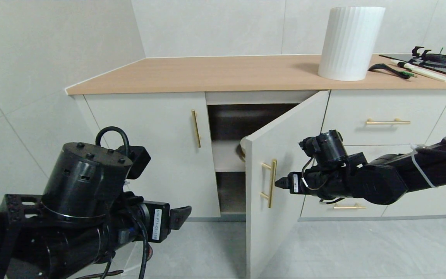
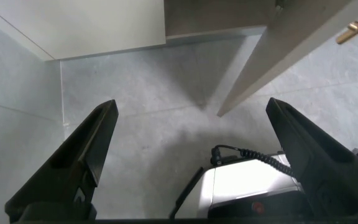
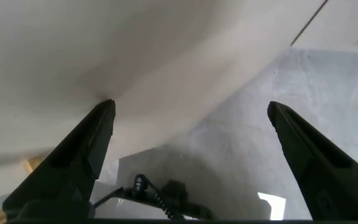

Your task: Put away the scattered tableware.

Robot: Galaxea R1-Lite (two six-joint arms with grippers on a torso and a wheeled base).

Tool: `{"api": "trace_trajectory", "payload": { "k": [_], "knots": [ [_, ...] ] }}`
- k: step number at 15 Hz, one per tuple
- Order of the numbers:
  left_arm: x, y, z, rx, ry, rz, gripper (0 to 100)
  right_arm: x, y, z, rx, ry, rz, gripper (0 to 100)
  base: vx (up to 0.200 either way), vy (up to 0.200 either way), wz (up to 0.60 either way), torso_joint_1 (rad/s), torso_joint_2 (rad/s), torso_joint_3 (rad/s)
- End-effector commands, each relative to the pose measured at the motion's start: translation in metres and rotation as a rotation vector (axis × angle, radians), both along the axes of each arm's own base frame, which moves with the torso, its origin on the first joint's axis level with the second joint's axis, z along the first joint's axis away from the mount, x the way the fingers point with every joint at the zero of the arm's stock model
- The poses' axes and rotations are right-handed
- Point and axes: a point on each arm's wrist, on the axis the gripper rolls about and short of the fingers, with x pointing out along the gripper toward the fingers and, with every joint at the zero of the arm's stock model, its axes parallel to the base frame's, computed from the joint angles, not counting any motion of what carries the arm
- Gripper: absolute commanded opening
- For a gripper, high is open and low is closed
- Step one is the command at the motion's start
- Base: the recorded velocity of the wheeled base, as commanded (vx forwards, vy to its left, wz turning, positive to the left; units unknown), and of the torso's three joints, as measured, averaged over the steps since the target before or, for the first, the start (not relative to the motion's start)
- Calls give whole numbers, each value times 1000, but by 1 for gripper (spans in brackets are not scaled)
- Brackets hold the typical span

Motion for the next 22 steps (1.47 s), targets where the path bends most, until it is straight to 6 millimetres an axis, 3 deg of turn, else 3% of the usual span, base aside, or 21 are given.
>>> {"api": "trace_trajectory", "payload": {
  "k": [1, 8, 16, 22],
  "knots": [
    [1, -1, -1, 3, 5, 1, 100, 2, 1, -5, -3, 2, -2, 100, 0, 0, 0, 0, 0, 0],
    [1, -1, -3, 10, 10, -2, 100, 8, 5, -6, 53, -27, -31, 100, 200, 0, 0, 2, 1, 4],
    [1, -1, -3, 13, 11, -2, 100, 12, 9, 4, 171, -47, -94, 100, 0, 0, 0, 0, 0, 0],
    [0, 0, -3, 11, 8, 0, 100, 30, 16, 25, 369, -74, -214, 100, 0, 0, 0, 0, 0, 0]
  ]
}}
